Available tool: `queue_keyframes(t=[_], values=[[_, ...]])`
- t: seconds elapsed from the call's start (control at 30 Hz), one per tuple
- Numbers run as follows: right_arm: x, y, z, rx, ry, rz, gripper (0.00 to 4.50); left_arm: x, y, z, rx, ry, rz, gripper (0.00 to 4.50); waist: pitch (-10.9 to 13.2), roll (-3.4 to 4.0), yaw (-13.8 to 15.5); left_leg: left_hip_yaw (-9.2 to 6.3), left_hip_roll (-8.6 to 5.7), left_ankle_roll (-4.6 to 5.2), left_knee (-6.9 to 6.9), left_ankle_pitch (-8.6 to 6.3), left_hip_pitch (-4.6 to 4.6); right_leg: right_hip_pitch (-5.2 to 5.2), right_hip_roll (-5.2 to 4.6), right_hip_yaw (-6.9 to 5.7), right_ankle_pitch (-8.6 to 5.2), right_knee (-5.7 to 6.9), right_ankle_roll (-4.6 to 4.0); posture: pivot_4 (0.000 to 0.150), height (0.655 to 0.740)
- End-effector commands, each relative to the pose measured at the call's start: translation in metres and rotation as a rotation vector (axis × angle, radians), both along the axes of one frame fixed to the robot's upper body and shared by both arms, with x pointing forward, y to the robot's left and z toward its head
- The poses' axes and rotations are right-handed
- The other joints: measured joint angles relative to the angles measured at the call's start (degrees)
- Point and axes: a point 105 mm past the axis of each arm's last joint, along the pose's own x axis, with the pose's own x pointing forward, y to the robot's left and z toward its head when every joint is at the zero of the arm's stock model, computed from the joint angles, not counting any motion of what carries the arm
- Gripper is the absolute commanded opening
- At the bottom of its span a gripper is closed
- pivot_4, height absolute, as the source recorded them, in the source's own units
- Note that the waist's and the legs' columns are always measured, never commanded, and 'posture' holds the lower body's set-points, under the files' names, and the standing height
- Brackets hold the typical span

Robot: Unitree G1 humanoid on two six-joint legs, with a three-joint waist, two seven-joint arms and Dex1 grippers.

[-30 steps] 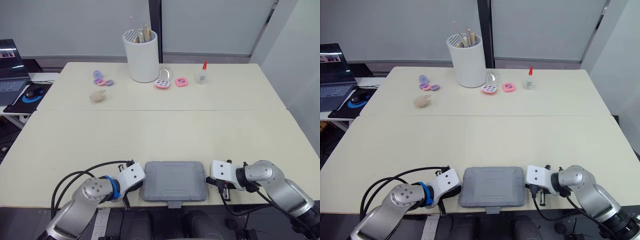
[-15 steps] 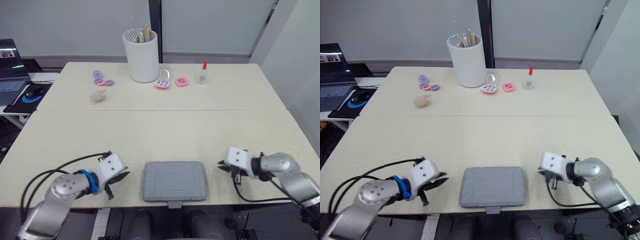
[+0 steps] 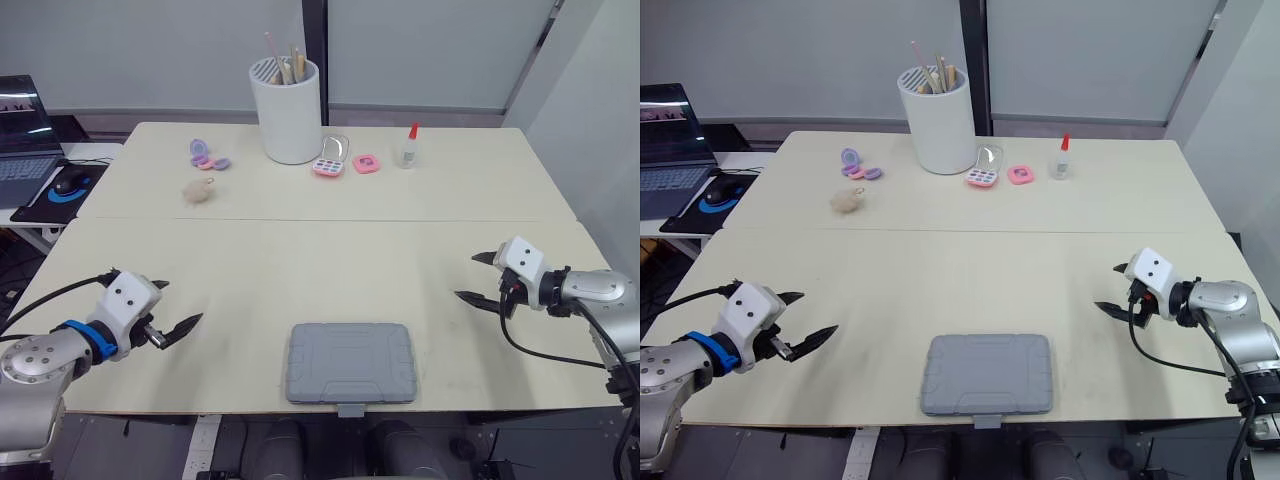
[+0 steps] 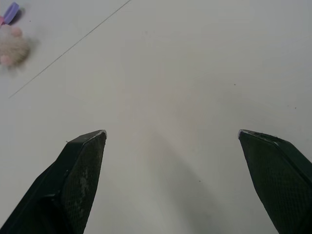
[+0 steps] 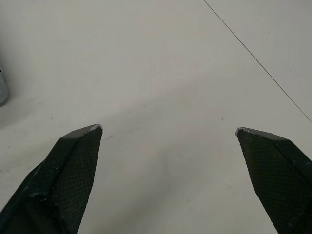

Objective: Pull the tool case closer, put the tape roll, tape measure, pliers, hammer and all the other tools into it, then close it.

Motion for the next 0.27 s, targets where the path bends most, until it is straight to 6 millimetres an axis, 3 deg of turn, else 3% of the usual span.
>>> queue_keyframes(t=[0.03,0.27], values=[[0.0035,-0.0080,0.0109,-0.033,-0.069,-0.020,4.47,0.0055,0.0108,0.0124,0.049,-0.053,0.024,4.50,0.0,0.00,-0.1,-0.01,0.00,0.00,0.00,0.00,0.00,0.00,0.00,-0.01,0.00,0.01,0.00,0.150,0.7400],[0.0027,-0.0087,0.0106,-0.041,-0.089,-0.035,4.47,0.0151,0.0113,0.0100,0.065,-0.053,0.037,4.50,0.0,0.00,-0.3,0.01,0.03,0.00,0.00,0.00,0.02,-0.01,0.01,0.00,0.00,0.04,0.00,0.150,0.7400]])
